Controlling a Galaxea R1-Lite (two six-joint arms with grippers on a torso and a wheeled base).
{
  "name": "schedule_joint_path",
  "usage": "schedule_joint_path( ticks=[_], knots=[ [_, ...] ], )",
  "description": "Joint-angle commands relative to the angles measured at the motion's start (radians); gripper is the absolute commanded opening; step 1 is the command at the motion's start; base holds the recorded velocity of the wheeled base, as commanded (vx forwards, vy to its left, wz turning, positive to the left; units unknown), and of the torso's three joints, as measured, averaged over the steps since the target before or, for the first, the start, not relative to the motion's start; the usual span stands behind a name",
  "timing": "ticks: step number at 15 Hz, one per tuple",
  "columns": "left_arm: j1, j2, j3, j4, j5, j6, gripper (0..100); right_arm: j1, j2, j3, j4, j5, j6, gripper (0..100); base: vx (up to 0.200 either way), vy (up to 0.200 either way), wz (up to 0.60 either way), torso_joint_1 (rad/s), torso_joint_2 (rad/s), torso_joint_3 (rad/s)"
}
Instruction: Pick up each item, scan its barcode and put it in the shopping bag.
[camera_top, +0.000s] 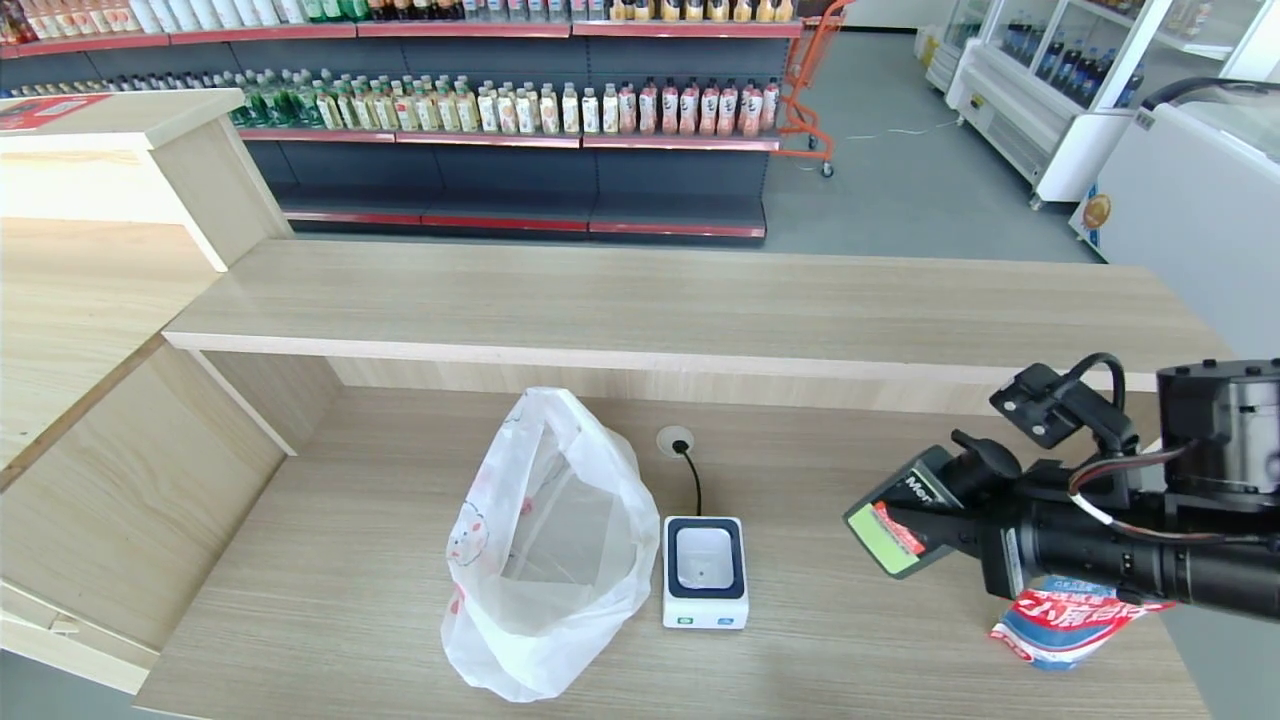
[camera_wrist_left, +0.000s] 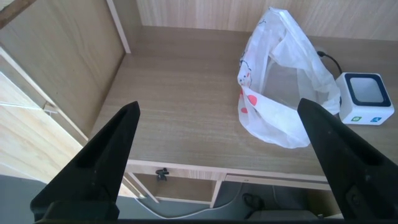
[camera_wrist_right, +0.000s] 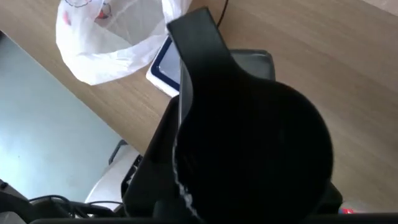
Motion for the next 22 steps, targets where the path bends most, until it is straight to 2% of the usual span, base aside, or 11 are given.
schedule_joint_path(
  ticks=[1, 3, 4, 7, 11, 13, 17, 19, 21, 22],
  knots=[
    [0.0, 0.0, 0.0, 0.0, 0.0, 0.0, 100, -0.007, -0.083, 0.041, -0.002, 0.007, -0.005, 0, 0.0, 0.0, 0.0, 0.0, 0.0, 0.0],
    [0.0, 0.0, 0.0, 0.0, 0.0, 0.0, 100, -0.003, -0.115, 0.06, 0.001, 0.018, 0.039, 0, 0.0, 0.0, 0.0, 0.0, 0.0, 0.0],
    [0.0, 0.0, 0.0, 0.0, 0.0, 0.001, 100, 0.001, -0.131, 0.073, 0.001, 0.054, 0.107, 0, 0.0, 0.0, 0.0, 0.0, 0.0, 0.0],
    [0.0, 0.0, 0.0, 0.0, 0.0, -0.002, 100, 0.004, -0.146, 0.08, 0.003, 0.062, 0.125, 0, 0.0, 0.0, 0.0, 0.0, 0.0, 0.0],
    [0.0, 0.0, 0.0, 0.0, 0.001, -0.007, 100, 0.072, -0.148, 0.068, 0.004, 0.067, 0.274, 0, 0.0, 0.2, 0.0, 0.002, 0.0, 0.002],
    [0.0, 0.0, 0.0, 0.001, 0.001, -0.005, 100, 0.093, -0.138, 0.064, 0.016, 0.067, 0.306, 0, 0.0, 0.2, 0.0, -0.005, 0.0, 0.005],
    [0.0, 0.0, 0.0, 0.0, 0.001, -0.003, 100, 0.109, -0.111, 0.071, 0.064, 0.06, 0.308, 0, 0.0, 0.2, 0.0, 0.003, 0.01, 0.002],
    [0.0, 0.0, 0.0, 0.0, 0.0, -0.002, 100, 0.109, -0.053, 0.068, 0.075, 0.044, 0.294, 0, 0.0, 0.0, 0.0, 0.0, 0.0, 0.0],
    [0.0, 0.0, 0.0, 0.0, 0.0, -0.002, 100, 0.109, 0.055, 0.047, 0.07, 0.007, 0.209, 0, 0.0, 0.0, 0.0, 0.0, 0.0, 0.0],
    [0.0, 0.0, 0.0, 0.0, 0.0, -0.002, 100, 0.11, 0.167, -0.004, 0.061, -0.045, 0.139, 0, 0.0, 0.0, 0.0, 0.0, 0.0, 0.0]
  ],
)
